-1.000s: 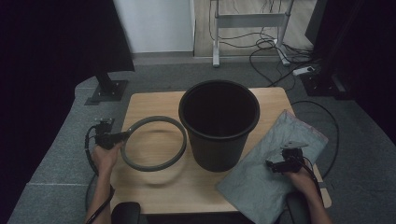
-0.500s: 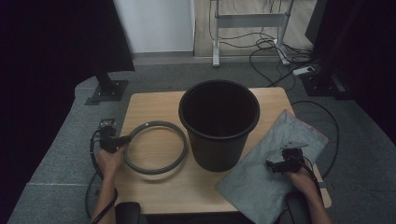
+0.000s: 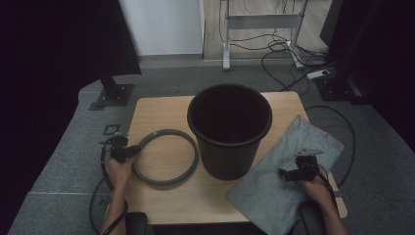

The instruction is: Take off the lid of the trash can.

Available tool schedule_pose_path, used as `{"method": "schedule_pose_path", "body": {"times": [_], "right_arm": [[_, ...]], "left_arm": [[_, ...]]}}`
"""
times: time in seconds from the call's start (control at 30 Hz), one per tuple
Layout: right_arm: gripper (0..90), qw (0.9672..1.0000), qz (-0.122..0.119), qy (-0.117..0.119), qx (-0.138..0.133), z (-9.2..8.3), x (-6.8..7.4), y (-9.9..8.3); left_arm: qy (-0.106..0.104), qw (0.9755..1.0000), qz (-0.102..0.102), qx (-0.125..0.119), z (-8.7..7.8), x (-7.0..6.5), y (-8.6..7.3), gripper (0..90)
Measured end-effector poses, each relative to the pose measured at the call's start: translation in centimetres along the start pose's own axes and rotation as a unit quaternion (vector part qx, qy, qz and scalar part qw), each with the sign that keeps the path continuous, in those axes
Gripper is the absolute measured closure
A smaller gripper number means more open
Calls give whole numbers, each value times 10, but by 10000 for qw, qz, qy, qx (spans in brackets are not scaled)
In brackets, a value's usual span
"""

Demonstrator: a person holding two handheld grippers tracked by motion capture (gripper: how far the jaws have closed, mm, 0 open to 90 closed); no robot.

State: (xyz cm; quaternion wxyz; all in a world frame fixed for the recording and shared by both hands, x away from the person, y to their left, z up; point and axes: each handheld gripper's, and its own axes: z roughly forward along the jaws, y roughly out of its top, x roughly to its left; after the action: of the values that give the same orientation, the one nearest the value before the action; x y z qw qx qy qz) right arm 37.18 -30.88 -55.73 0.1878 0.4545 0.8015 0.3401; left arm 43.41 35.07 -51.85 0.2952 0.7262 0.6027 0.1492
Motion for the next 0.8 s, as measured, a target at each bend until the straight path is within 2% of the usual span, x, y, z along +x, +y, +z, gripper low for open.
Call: {"method": "schedule_pose_path", "body": {"times": [0.13,0.3,0.4,0.53,0.73,0.8], "right_arm": [[0,10000,0,-2,0,0,0,0],[0,10000,0,-1,0,0,0,0],[0,10000,-1,-1,0,0,0,0],[0,10000,-2,-1,0,0,0,0],[0,10000,-1,-1,0,0,0,0],[0,10000,0,-1,0,0,0,0]], "left_arm": [[43,9999,76,132,7,-2,-5,776],[-28,10000,34,-27,8,0,-10,768],[14,9999,151,-21,8,-2,-10,754],[-14,9997,220,-44,8,-6,-11,651],[190,9982,557,-93,11,-15,-14,478],[242,9976,644,-93,14,-17,-15,385]]}}
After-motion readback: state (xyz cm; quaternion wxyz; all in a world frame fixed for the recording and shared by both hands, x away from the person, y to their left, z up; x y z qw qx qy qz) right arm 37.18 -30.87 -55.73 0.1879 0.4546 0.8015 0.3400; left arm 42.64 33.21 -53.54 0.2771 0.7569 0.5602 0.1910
